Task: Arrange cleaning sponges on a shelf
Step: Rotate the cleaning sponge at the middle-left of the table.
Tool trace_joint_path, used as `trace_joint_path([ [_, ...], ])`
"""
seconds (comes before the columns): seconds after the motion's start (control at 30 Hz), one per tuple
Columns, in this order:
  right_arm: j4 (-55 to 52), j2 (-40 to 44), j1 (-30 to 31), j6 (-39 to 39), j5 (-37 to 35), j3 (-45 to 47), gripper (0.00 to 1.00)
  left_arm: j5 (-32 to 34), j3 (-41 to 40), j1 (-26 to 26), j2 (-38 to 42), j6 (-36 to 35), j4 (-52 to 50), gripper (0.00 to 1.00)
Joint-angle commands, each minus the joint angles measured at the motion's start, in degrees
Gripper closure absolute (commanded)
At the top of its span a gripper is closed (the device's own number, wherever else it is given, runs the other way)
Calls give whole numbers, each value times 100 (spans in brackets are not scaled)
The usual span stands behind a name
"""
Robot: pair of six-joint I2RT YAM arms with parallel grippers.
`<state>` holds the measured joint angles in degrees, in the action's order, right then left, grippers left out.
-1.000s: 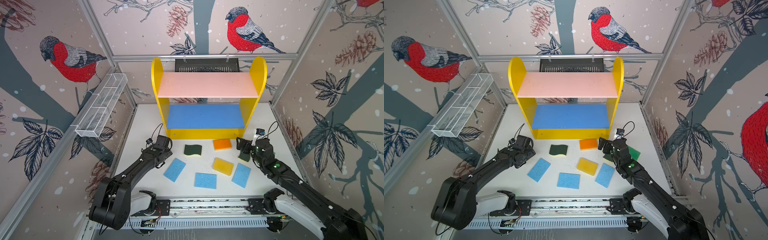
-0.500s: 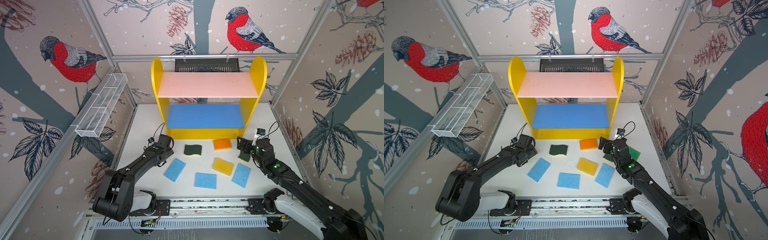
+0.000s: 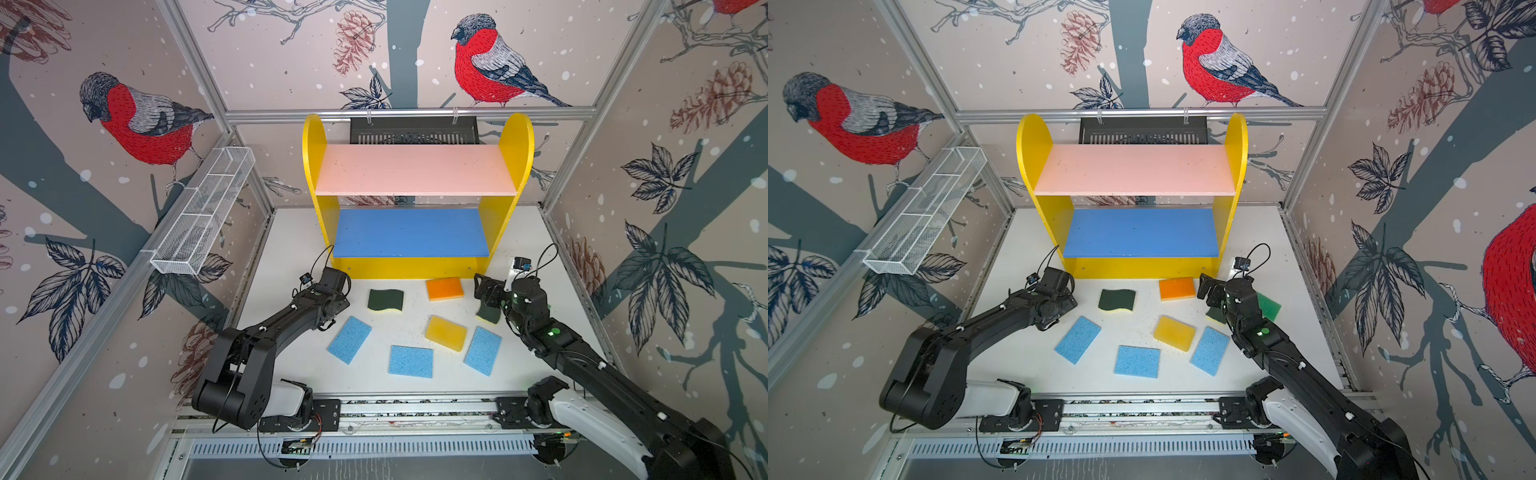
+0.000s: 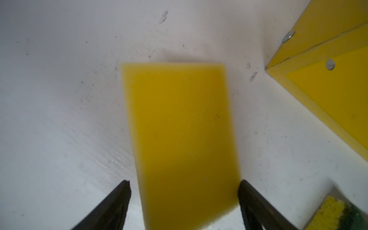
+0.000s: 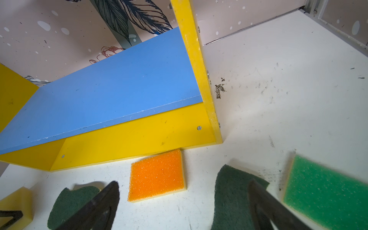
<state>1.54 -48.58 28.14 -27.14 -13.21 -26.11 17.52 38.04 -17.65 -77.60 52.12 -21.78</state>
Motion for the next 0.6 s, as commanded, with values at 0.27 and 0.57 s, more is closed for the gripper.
trace_joint_path([
  [0.27, 143, 10, -1, -53, -34, 9, 0, 162, 16, -6, 303, -219, -214, 3],
  [0.57, 121, 97, 6, -46, -82, 27, 0, -32, 18, -50, -21, -290, 92, 3],
])
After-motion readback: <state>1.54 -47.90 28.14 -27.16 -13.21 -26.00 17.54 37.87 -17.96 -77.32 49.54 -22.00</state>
